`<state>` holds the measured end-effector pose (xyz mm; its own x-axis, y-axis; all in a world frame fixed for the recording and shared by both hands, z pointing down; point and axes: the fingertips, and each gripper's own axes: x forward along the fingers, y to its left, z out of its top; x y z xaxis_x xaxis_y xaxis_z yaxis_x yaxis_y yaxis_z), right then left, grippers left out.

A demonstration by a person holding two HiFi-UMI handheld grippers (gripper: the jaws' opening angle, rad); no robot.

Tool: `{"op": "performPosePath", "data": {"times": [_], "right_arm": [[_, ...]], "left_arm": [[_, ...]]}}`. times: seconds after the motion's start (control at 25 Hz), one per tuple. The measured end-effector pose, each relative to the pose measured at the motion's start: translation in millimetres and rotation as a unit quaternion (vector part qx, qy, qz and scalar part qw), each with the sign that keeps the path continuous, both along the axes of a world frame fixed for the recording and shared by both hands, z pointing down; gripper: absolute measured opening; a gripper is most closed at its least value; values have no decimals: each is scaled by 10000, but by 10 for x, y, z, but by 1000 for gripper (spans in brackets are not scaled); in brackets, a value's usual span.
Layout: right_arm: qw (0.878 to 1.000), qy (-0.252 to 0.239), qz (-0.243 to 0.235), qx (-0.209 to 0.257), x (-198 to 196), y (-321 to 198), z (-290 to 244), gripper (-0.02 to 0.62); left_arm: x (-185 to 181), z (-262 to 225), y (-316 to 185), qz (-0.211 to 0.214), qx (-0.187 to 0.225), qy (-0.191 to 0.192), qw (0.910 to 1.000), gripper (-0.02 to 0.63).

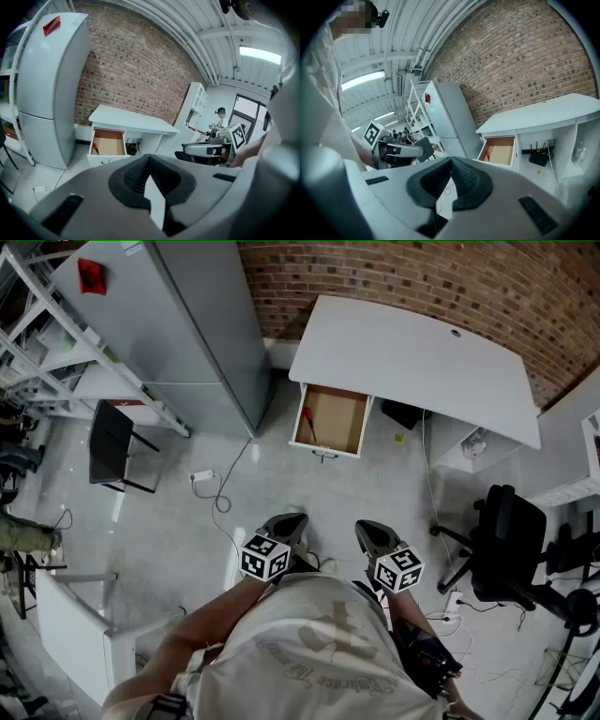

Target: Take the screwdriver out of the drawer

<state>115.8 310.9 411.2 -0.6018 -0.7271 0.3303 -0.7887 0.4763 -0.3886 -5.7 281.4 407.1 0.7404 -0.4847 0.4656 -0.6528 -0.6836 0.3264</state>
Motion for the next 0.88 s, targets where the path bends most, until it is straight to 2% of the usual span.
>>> {"op": "performPosePath", "data": {"times": [0.32, 0.88], "right_arm": [[10000, -80, 49, -22, -30, 186, 29, 23], [9999, -5, -37, -95, -212, 179, 68, 23]], "left_arm": [[-53, -47, 189, 25, 54, -85, 9999, 20], [-297, -69, 259, -238, 69, -98, 9996, 20]]}}
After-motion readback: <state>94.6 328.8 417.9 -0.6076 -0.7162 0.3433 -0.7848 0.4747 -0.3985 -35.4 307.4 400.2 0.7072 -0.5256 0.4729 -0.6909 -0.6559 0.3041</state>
